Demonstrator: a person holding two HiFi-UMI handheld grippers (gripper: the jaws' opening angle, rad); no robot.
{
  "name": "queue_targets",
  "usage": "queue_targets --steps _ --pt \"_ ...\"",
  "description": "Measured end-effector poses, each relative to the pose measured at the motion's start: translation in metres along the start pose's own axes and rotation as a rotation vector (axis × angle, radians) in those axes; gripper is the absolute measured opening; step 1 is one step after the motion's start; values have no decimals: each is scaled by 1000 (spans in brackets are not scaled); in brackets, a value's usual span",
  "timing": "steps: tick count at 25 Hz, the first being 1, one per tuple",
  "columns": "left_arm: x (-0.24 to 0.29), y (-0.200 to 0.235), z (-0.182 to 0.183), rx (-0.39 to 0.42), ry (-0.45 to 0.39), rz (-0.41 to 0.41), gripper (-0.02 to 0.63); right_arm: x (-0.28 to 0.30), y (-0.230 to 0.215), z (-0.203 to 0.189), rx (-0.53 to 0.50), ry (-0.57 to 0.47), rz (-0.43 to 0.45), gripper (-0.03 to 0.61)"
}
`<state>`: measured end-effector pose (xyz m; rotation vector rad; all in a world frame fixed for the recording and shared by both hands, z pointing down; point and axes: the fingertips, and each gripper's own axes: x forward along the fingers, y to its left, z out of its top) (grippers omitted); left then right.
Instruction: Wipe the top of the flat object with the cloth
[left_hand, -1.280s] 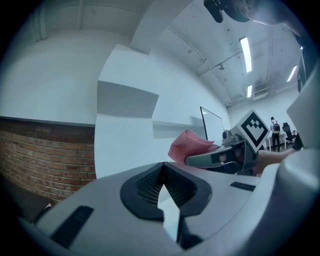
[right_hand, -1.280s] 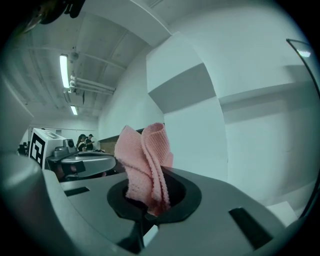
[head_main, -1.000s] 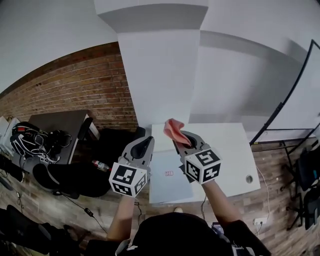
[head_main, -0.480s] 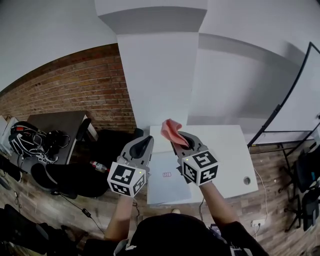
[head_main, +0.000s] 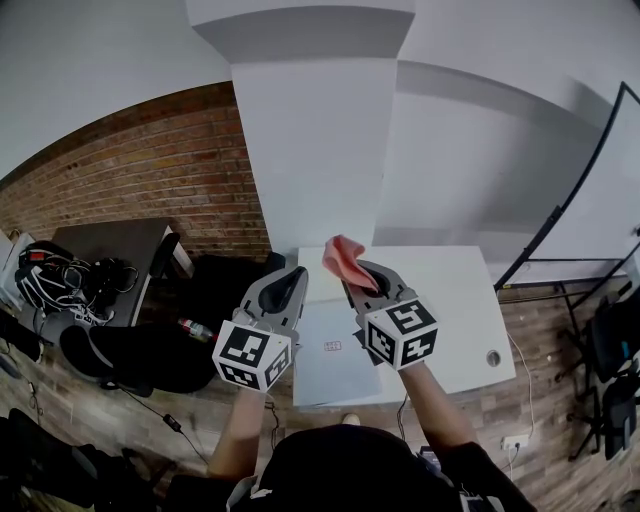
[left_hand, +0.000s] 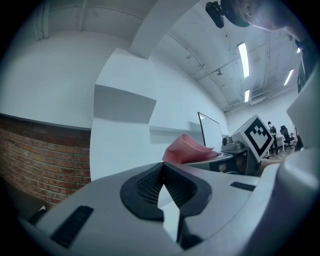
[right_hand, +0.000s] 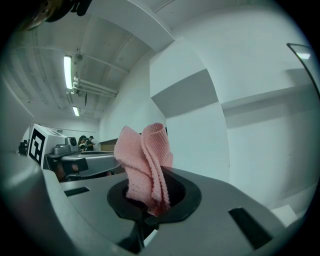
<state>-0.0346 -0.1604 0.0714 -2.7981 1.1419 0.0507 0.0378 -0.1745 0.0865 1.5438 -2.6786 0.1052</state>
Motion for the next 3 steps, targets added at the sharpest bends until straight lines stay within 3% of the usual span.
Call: queue_targets --steps 3 --pt "2 4 3 1 -3 -1 11 4 -1 3 1 -1 0 44"
